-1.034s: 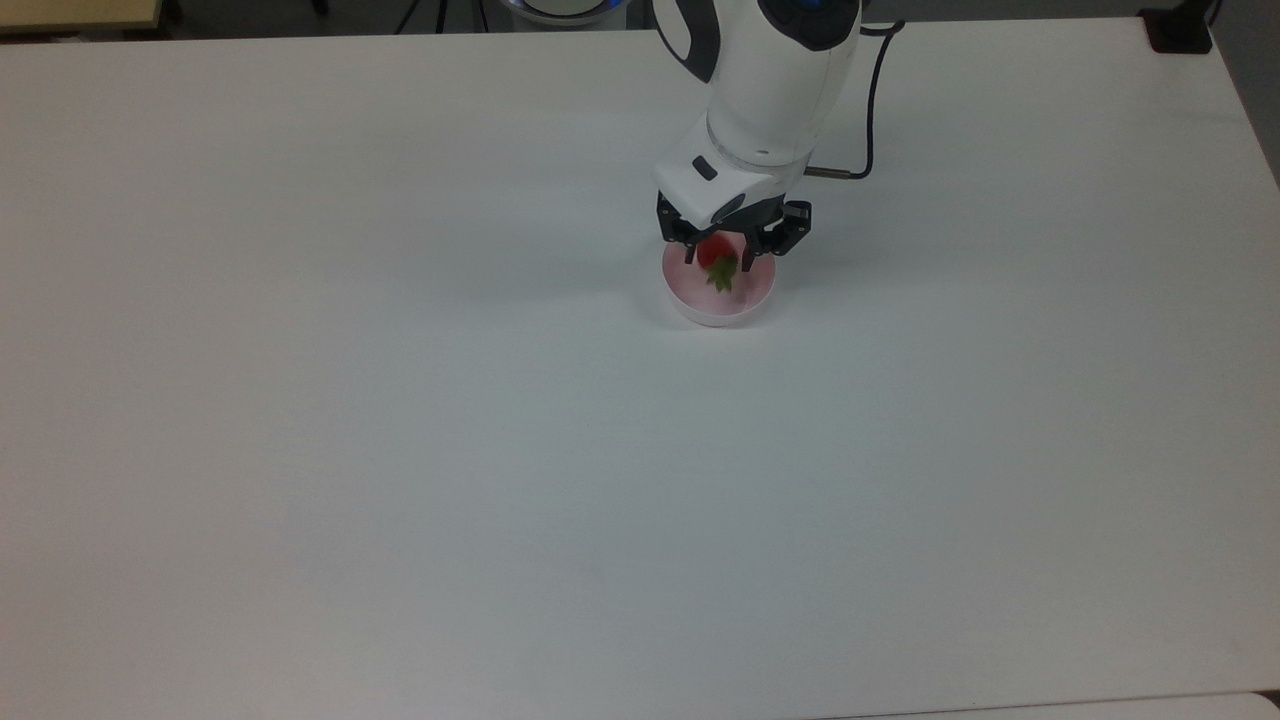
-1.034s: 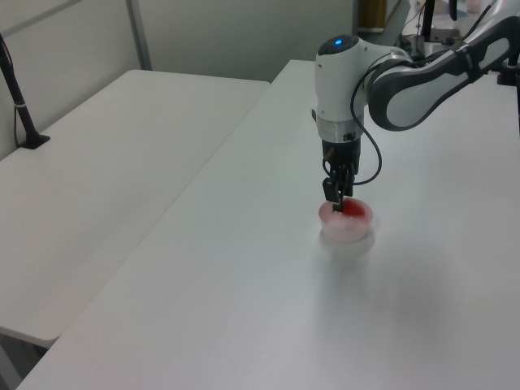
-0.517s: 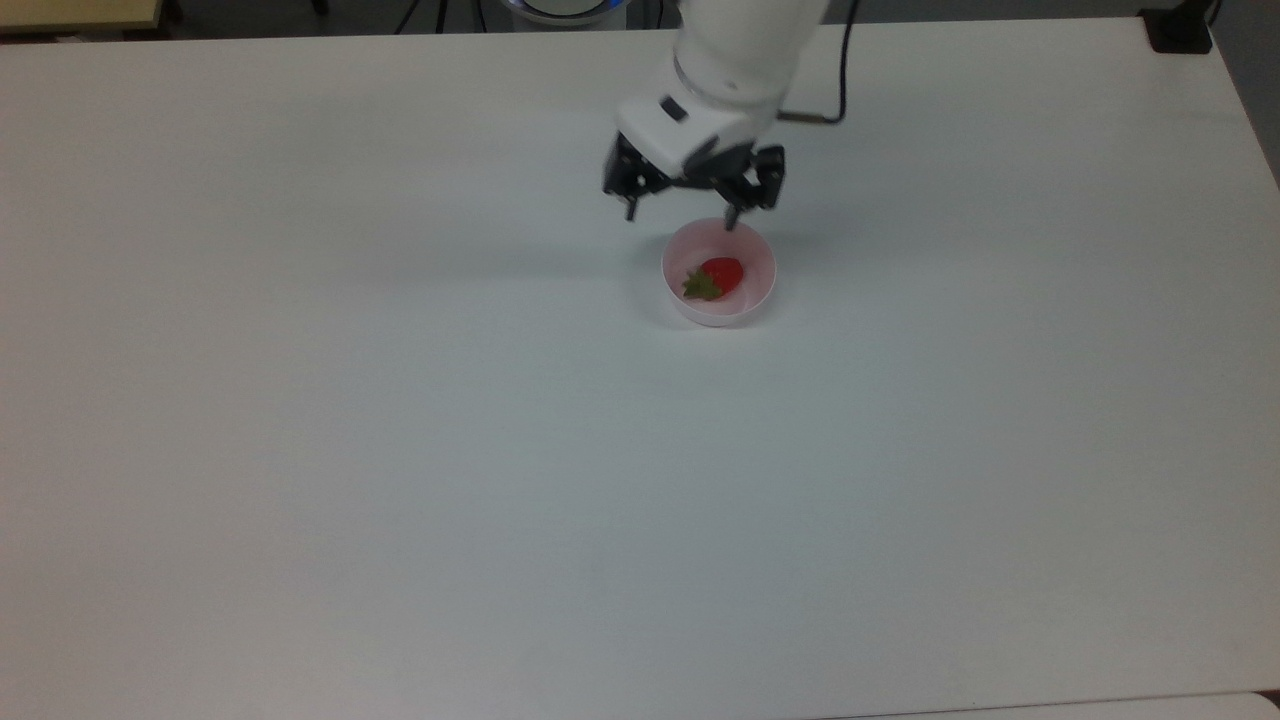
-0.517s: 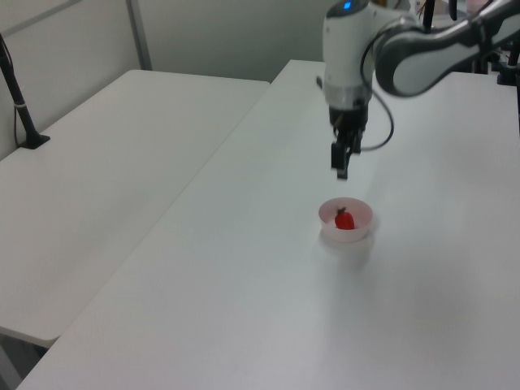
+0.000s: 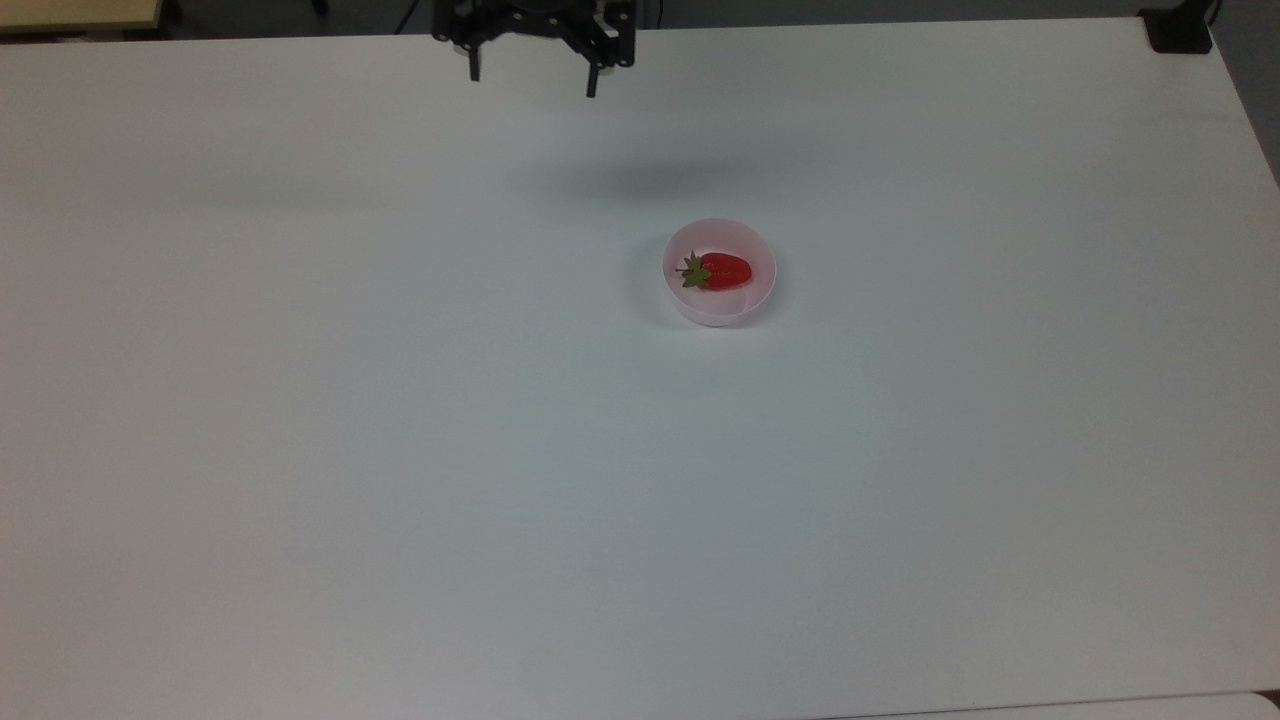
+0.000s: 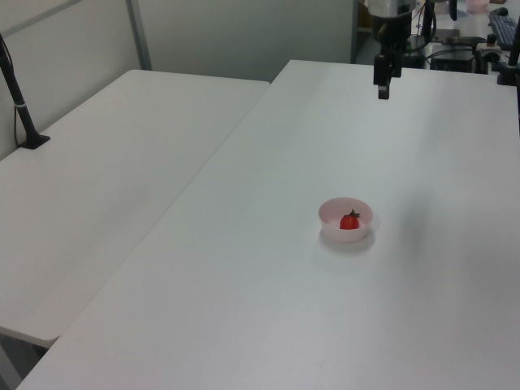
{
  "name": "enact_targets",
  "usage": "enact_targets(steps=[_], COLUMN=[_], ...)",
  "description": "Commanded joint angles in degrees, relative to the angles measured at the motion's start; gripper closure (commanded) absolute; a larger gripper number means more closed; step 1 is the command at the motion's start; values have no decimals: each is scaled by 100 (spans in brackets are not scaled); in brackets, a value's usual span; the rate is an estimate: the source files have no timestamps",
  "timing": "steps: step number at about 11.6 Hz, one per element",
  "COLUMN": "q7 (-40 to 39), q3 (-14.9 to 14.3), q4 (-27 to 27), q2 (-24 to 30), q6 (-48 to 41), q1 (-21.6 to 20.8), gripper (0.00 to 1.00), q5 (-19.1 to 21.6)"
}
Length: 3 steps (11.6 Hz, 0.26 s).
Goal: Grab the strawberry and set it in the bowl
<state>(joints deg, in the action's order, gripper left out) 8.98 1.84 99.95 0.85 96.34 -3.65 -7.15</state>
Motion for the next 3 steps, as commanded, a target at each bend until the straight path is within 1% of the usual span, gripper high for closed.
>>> enact_targets(steps=[1, 2, 3], q7=[-116, -107, -116], q3=[-79, -61, -61], q4=[-115, -212, -230], q2=[108, 91, 99], q6=[-186, -169, -186], q1=[249, 399, 417], gripper=[0, 0, 0], q5=[361, 581, 618])
